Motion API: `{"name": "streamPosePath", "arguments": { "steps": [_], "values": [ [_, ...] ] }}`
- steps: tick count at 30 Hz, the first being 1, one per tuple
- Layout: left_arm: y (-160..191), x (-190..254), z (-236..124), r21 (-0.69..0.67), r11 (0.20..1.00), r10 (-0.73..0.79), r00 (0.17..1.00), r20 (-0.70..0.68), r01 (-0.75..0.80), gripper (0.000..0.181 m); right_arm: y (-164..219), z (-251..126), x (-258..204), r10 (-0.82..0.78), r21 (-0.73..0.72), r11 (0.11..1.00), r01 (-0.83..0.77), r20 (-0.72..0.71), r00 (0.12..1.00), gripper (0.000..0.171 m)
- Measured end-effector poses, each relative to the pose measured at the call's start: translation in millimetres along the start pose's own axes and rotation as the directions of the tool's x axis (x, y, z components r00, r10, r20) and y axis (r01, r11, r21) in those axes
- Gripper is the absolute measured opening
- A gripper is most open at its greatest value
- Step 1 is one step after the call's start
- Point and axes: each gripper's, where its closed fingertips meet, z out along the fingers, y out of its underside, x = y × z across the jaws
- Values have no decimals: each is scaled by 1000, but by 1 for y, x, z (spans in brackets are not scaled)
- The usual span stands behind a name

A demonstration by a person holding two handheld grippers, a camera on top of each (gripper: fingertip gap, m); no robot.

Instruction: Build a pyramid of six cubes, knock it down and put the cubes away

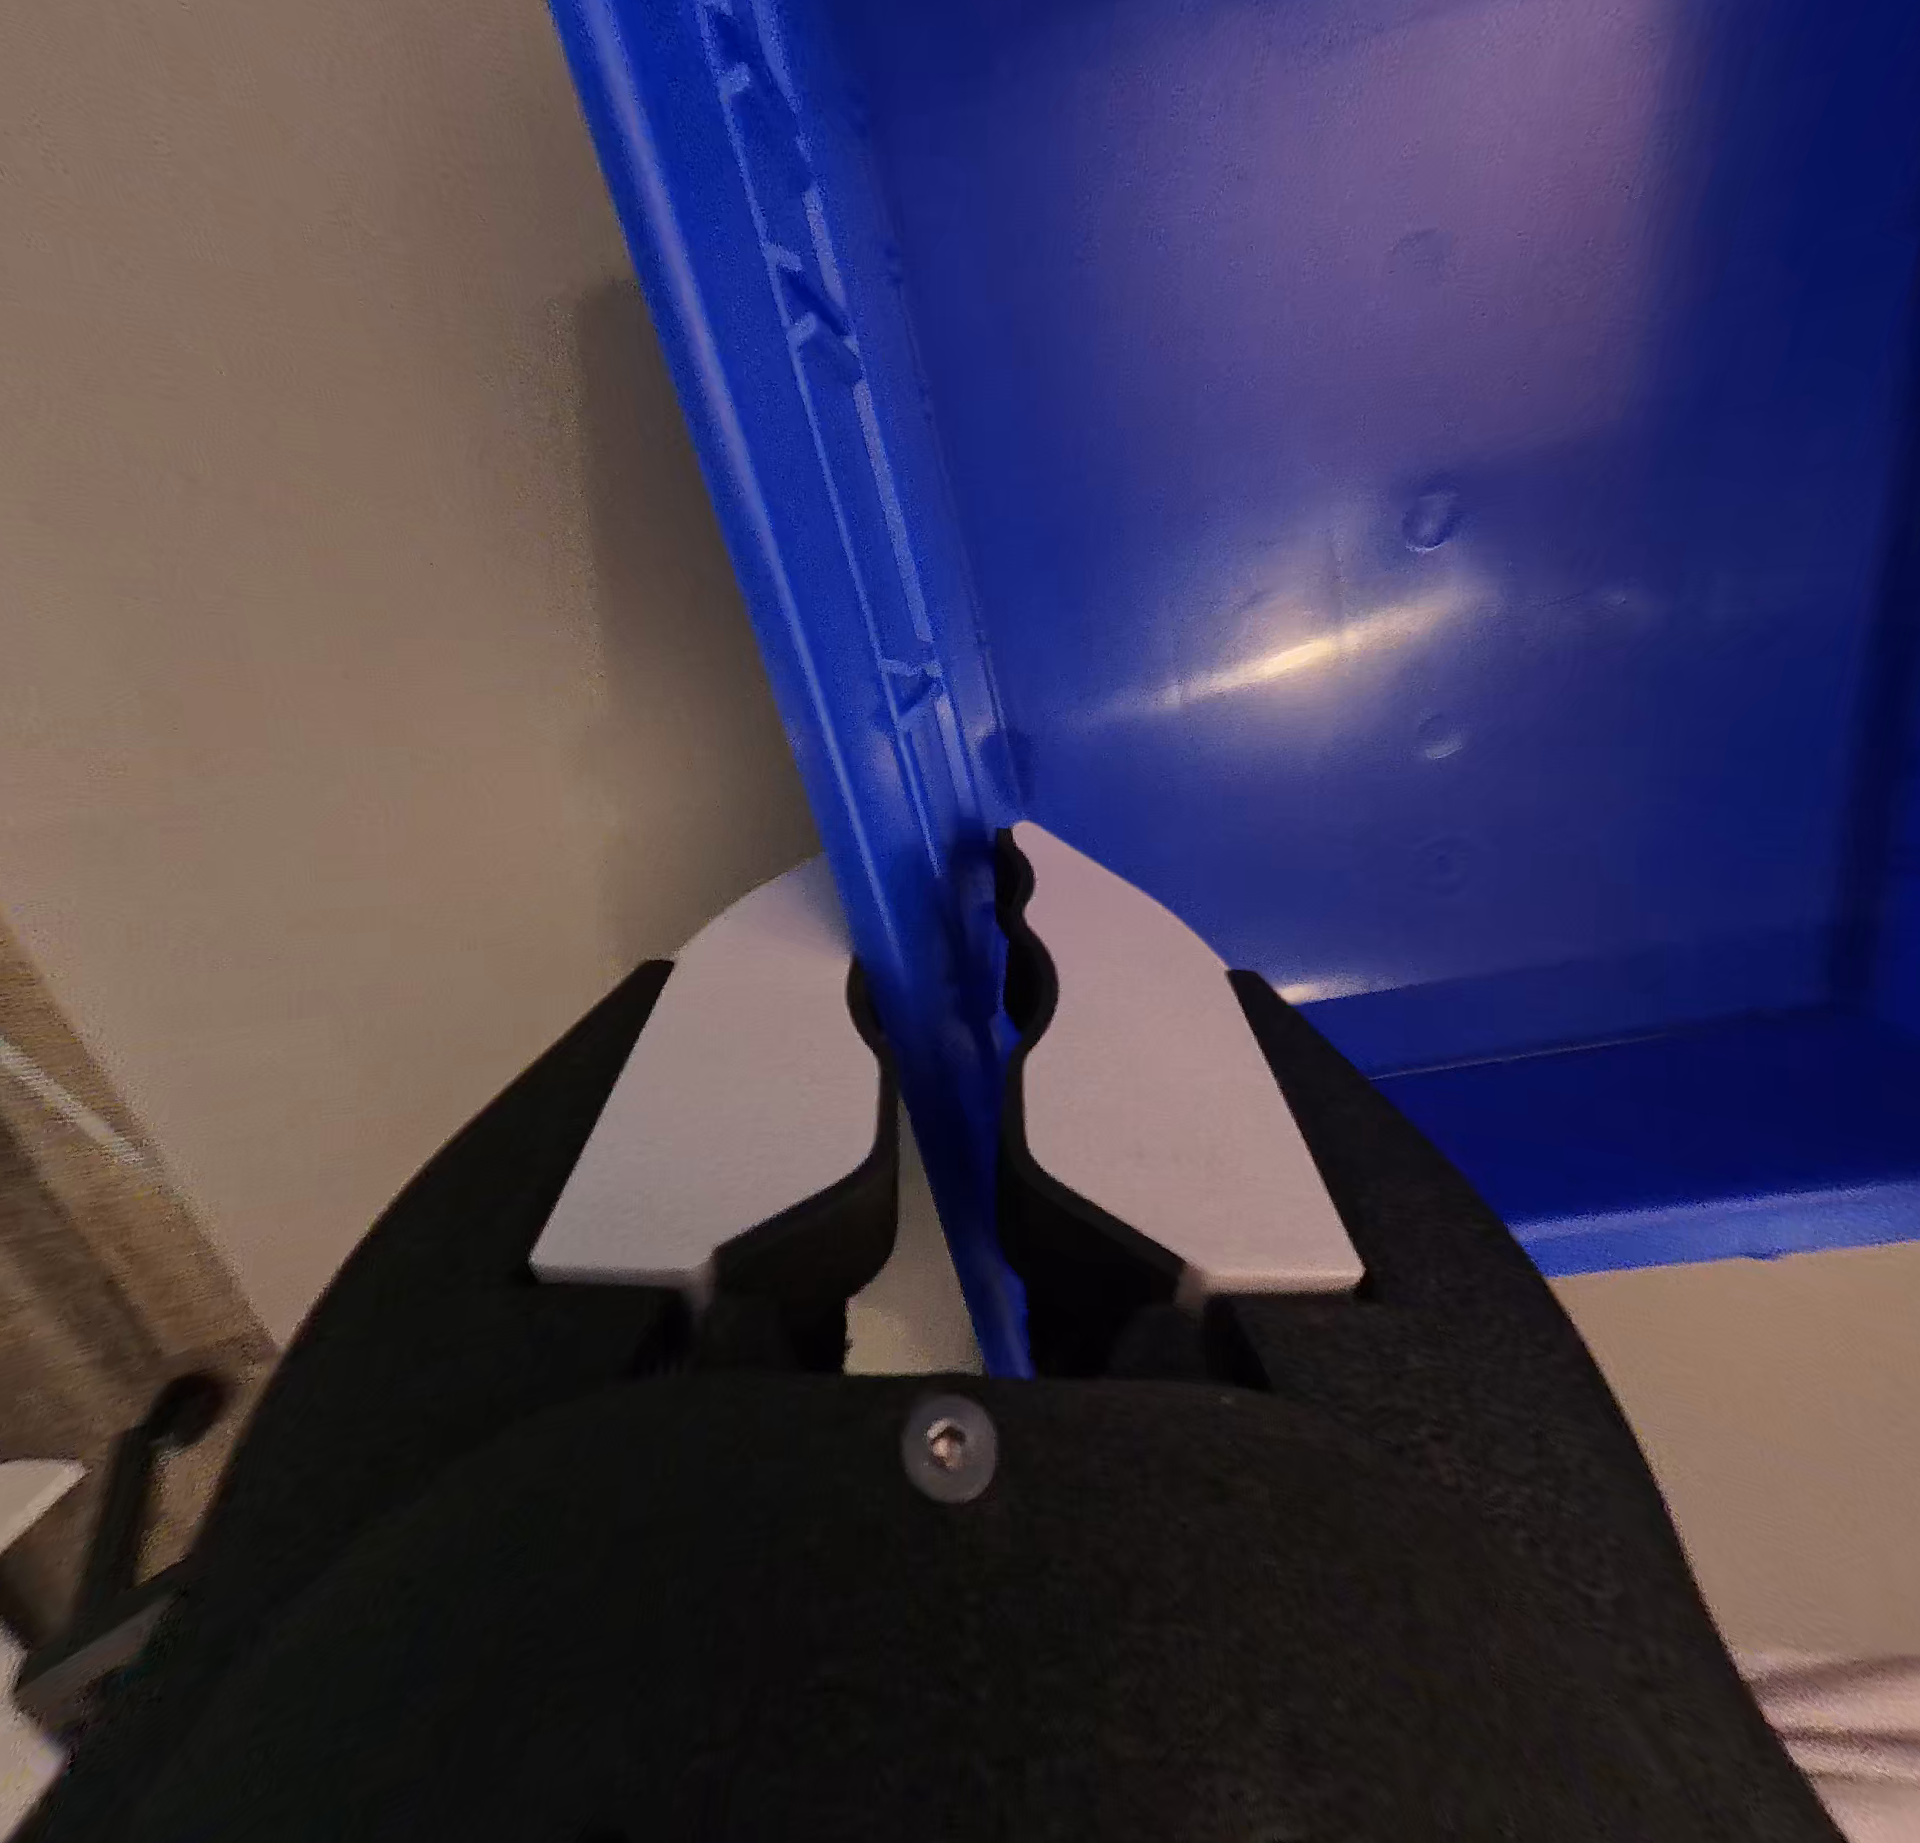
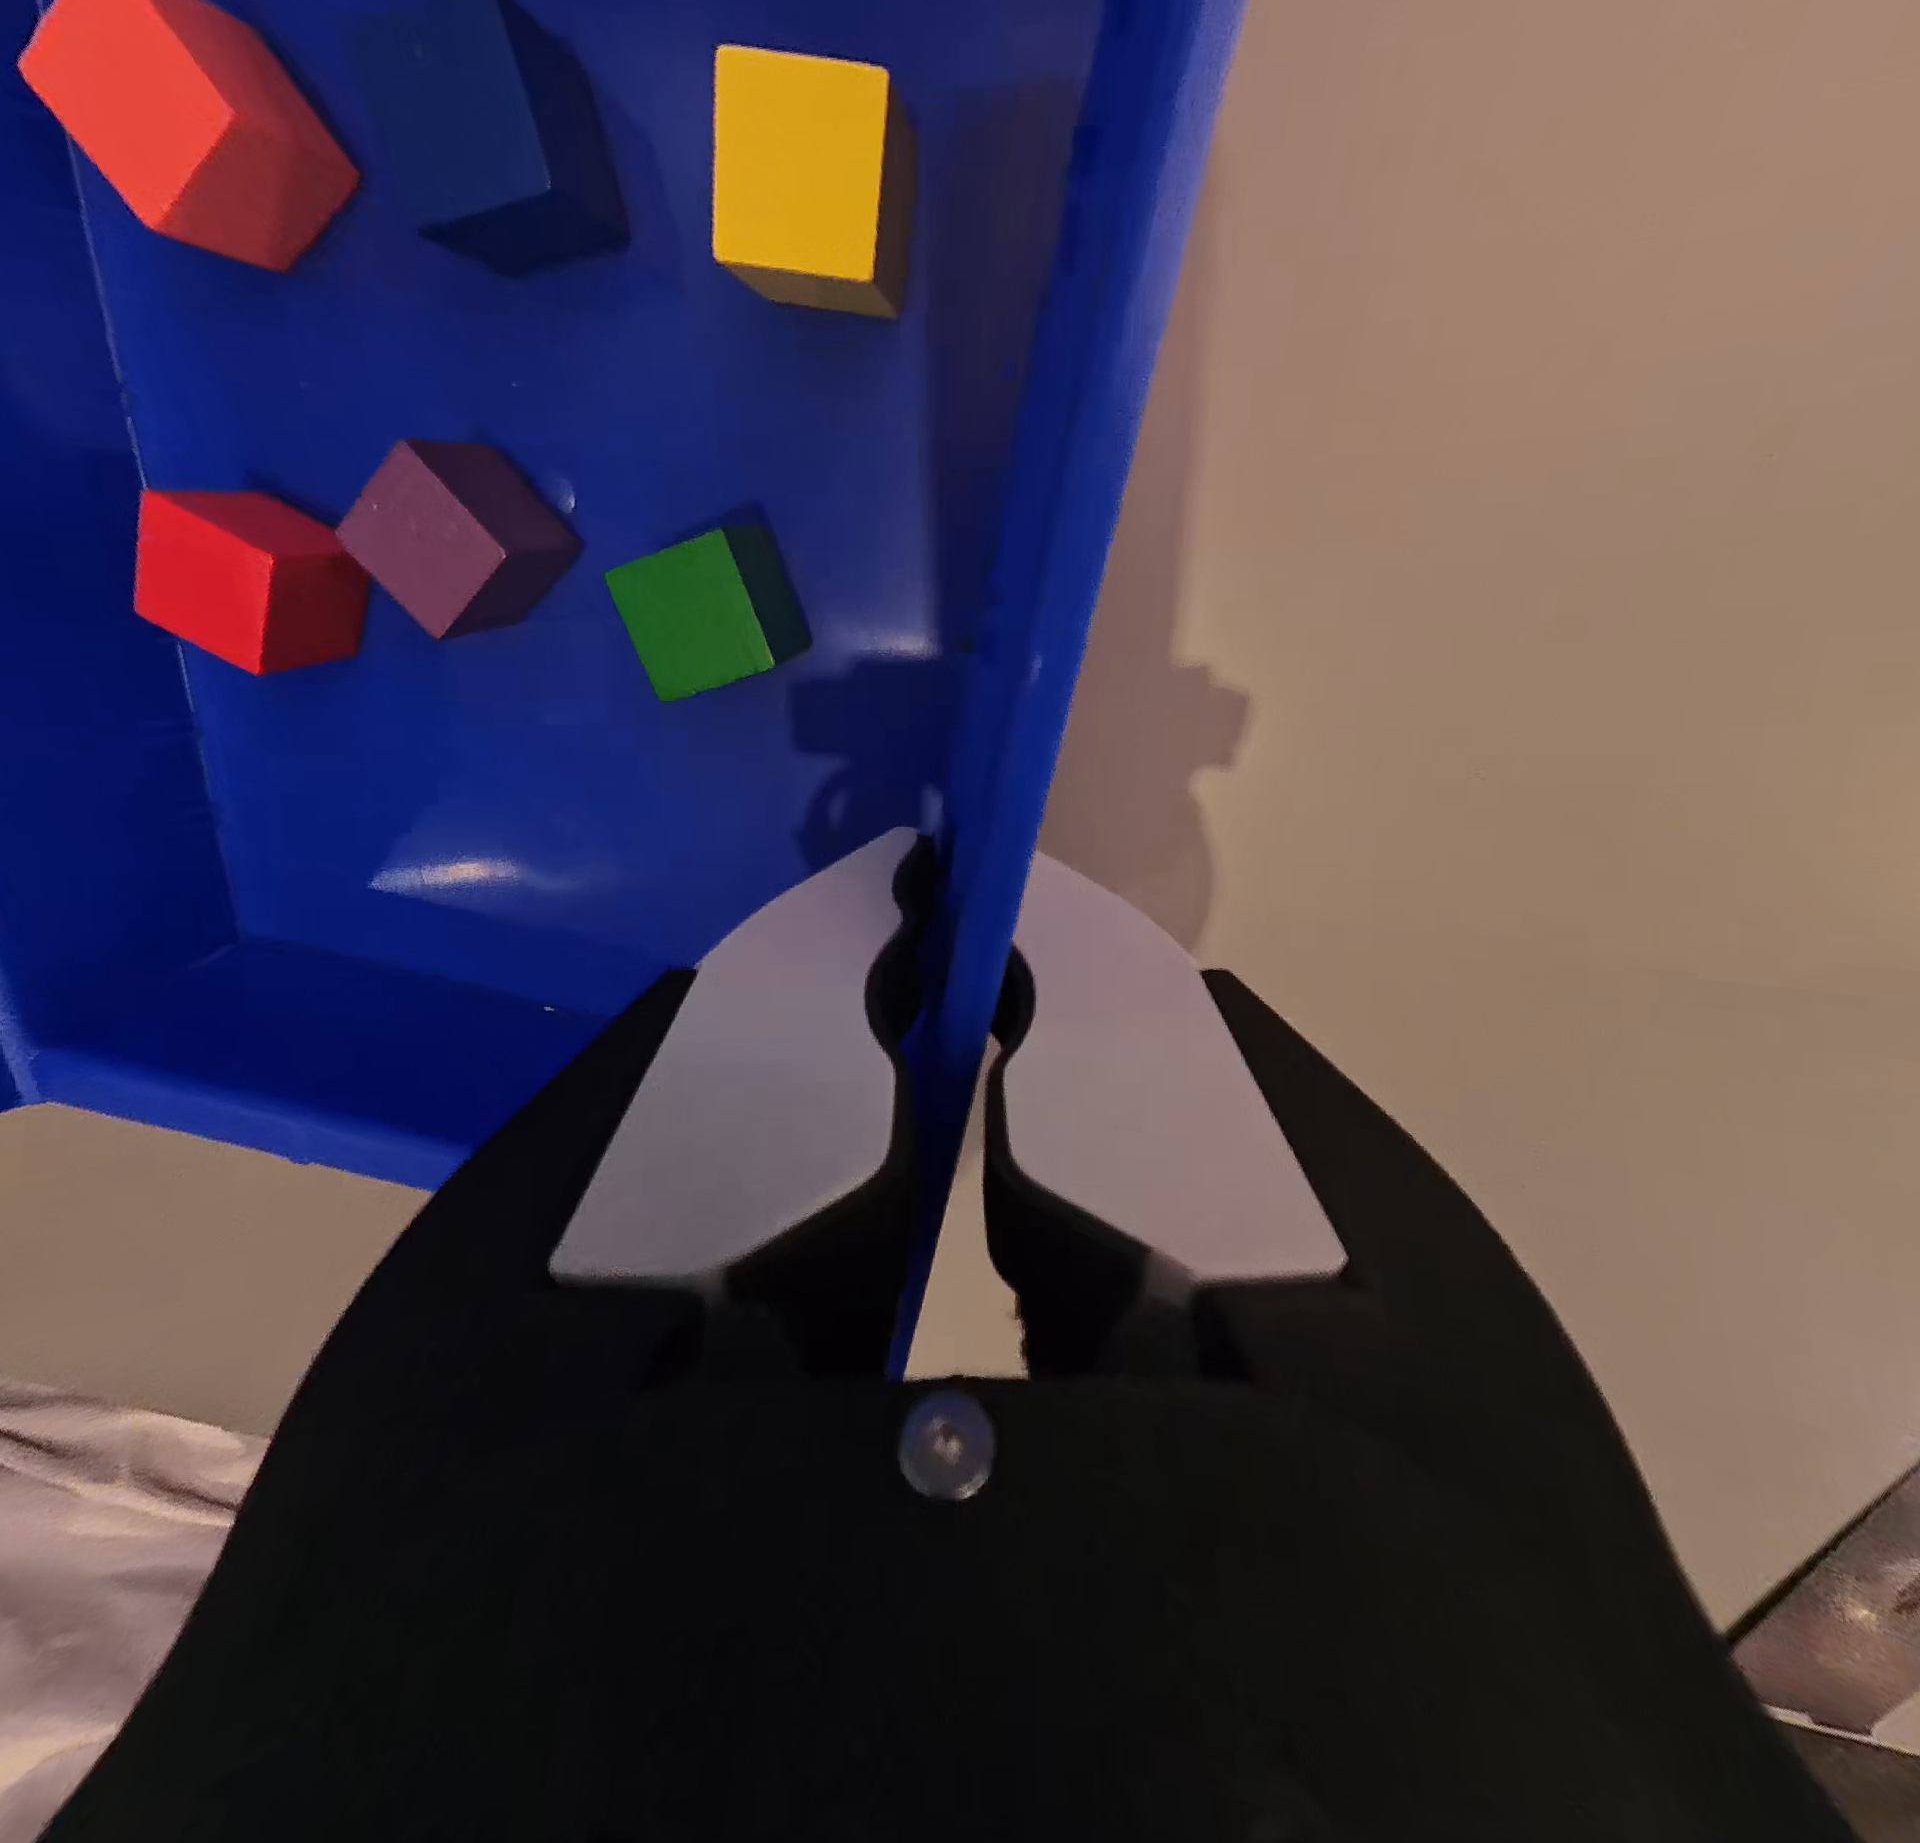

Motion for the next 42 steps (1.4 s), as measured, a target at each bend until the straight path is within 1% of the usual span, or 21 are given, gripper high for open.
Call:
{"name": "streamPosePath", "arguments": {
  "steps": [2,5,7,9,12,13,16,20,23,25,27,29,30,33,35,36,39,42],
  "values": [
    [-9,19,0,-5,996,91,994,62,-91,22,-5,3,-20,-42,-15,999,42,3,999,9],
    [-21,55,0,9,985,173,983,66,-174,28,-4,5,-51,-100,-57,993,103,47,994,12],
    [-26,74,0,11,975,221,972,84,-223,32,-6,7,-60,-129,-68,989,131,29,991,13],
    [-28,88,-1,6,964,263,958,113,-265,33,-15,7,-61,-165,-35,986,164,-17,986,13],
    [-29,106,-3,6,948,316,941,121,-319,34,-34,4,-58,-119,54,991,121,-40,992,15],
    [-29,111,-3,8,942,331,936,123,-334,34,-38,4,-56,-108,72,991,111,-52,993,19],
    [-30,125,-4,16,928,367,921,129,-372,36,-37,8,-56,-119,44,992,122,-77,990,19],
    [-28,147,-6,28,918,390,916,94,-394,39,-34,14,-51,-116,-3,993,116,-122,986,20],
    [-24,153,-7,0,904,424,896,132,-428,48,-35,14,-50,-102,-10,995,101,-115,988,19],
    [-24,154,-6,-8,896,439,885,153,-443,51,-37,15,-49,-78,-15,997,78,-73,994,15],
    [-25,159,-7,9,892,448,886,117,-452,51,-40,18,-48,-49,-47,998,48,-31,998,12],
    [-25,166,-9,46,883,466,885,29,-466,54,-45,19,-46,-45,-56,997,47,25,999,9],
    [-27,169,-11,74,885,463,886,-24,-460,52,-46,19,-43,-39,-56,998,42,52,998,9],
    [-40,170,-33,215,883,447,886,-121,-416,49,-45,17,-28,-12,-62,998,17,79,997,7],
    [-44,165,-62,320,861,456,879,-140,-396,49,-37,14,-16,-12,-81,997,18,81,997,7],
    [-46,157,-78,374,845,456,881,-128,-382,51,-32,13,-10,-4,-91,996,12,91,996,7],
    [-41,119,-124,493,813,392,917,-69,-311,48,-17,7,8,12,-115,993,-2,90,996,7],
    [-22,71,-148,534,812,303,952,-36,-238,47,-2,-7,22,43,-153,988,-29,90,995,6]
  ]
}}
